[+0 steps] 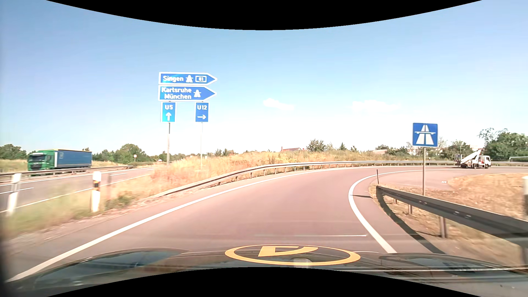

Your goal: Follow the waypoints while adhering to traffic rules and regulations

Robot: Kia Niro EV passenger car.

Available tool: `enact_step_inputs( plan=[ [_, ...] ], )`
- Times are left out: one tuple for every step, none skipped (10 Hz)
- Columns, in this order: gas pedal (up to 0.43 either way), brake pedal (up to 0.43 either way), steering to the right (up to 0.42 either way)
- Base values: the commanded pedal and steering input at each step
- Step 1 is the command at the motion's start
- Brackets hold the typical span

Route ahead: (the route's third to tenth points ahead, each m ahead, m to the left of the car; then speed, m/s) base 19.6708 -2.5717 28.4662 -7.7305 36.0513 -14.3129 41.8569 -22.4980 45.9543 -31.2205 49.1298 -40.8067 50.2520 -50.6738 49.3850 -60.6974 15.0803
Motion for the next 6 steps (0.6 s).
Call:
enact_step_inputs(
  plan=[
    [0.000,0.000,0.092],
    [0.000,0.000,0.093],
    [0.000,0.000,0.096],
    [0.000,0.000,0.099],
    [0.000,0.000,0.104],
    [0.000,0.000,0.108]
  ],
)
